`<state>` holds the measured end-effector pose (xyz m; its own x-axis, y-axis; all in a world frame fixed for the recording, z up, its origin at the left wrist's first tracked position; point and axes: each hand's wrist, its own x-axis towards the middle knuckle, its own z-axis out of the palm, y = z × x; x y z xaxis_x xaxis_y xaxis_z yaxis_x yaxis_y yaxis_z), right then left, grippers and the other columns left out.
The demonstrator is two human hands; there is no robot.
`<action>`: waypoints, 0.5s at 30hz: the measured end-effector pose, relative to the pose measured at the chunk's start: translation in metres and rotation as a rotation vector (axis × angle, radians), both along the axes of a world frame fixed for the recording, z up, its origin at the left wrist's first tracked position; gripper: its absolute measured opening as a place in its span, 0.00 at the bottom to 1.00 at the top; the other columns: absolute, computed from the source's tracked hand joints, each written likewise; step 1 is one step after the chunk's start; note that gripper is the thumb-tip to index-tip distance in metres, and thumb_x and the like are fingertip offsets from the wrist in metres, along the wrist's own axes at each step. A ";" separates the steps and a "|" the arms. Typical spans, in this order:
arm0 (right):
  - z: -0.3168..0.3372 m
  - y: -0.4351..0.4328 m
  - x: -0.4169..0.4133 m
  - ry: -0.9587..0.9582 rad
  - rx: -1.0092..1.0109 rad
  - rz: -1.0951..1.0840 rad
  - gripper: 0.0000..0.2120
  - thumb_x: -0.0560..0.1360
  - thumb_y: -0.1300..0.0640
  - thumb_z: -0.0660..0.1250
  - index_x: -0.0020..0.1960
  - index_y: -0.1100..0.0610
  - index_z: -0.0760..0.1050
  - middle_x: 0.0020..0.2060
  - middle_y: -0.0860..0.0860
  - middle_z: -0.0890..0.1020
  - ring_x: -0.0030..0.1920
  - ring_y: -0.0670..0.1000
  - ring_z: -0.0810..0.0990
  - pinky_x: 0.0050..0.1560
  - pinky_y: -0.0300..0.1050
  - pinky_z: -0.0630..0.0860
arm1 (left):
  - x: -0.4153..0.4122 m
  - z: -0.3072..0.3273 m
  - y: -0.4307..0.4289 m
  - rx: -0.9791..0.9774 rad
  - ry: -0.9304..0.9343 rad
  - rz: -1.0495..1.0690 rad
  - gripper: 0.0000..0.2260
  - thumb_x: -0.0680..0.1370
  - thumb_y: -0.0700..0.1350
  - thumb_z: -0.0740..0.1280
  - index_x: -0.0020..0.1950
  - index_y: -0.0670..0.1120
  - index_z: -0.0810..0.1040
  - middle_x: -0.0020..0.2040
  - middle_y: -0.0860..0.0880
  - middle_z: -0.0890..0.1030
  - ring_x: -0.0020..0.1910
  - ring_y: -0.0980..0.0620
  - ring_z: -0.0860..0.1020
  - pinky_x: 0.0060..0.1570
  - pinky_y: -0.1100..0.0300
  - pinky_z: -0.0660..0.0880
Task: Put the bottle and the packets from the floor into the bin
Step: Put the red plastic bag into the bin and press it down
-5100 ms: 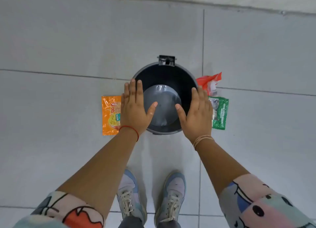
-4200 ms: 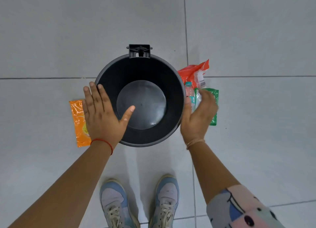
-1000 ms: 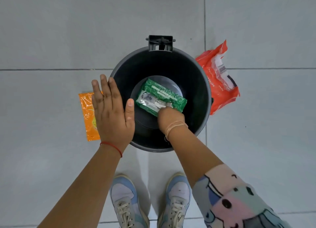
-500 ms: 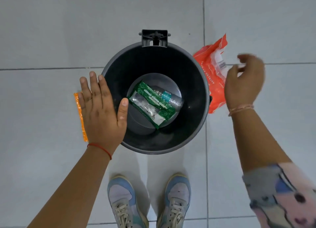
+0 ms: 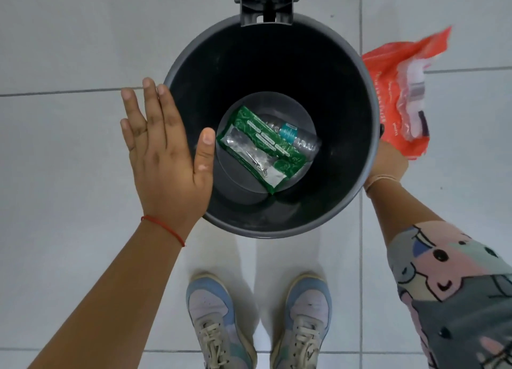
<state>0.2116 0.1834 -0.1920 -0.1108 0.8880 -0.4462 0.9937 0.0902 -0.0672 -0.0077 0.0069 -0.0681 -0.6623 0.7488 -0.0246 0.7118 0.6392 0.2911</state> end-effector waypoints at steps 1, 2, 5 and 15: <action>0.008 0.001 0.001 0.013 0.048 -0.019 0.15 0.77 0.61 0.56 0.63 0.58 0.71 0.49 0.64 0.81 0.49 0.67 0.79 0.48 0.56 0.75 | 0.000 0.000 0.000 0.001 0.000 0.004 0.31 0.79 0.58 0.43 0.74 0.37 0.51 0.76 0.38 0.53 0.75 0.38 0.47 0.72 0.49 0.42; 0.019 0.002 0.001 0.039 0.102 -0.038 0.16 0.78 0.59 0.56 0.65 0.55 0.69 0.48 0.64 0.81 0.48 0.67 0.79 0.47 0.55 0.75 | 0.000 0.001 0.000 0.003 -0.004 0.009 0.30 0.79 0.57 0.44 0.74 0.37 0.51 0.76 0.38 0.53 0.75 0.38 0.47 0.72 0.49 0.43; 0.072 -0.005 0.002 0.167 0.268 -0.076 0.18 0.78 0.53 0.58 0.67 0.51 0.67 0.53 0.65 0.81 0.49 0.68 0.78 0.47 0.54 0.75 | 0.002 0.002 0.002 -0.005 -0.044 0.015 0.30 0.78 0.56 0.46 0.74 0.37 0.51 0.75 0.38 0.54 0.75 0.38 0.47 0.72 0.48 0.43; 0.227 -0.079 -0.059 0.487 0.280 0.370 0.20 0.66 0.64 0.68 0.58 0.66 0.75 0.62 0.65 0.76 0.56 0.65 0.78 0.50 0.48 0.76 | -0.007 0.015 -0.002 0.055 -0.228 -0.012 0.25 0.79 0.45 0.50 0.73 0.37 0.51 0.76 0.38 0.53 0.75 0.40 0.45 0.74 0.45 0.46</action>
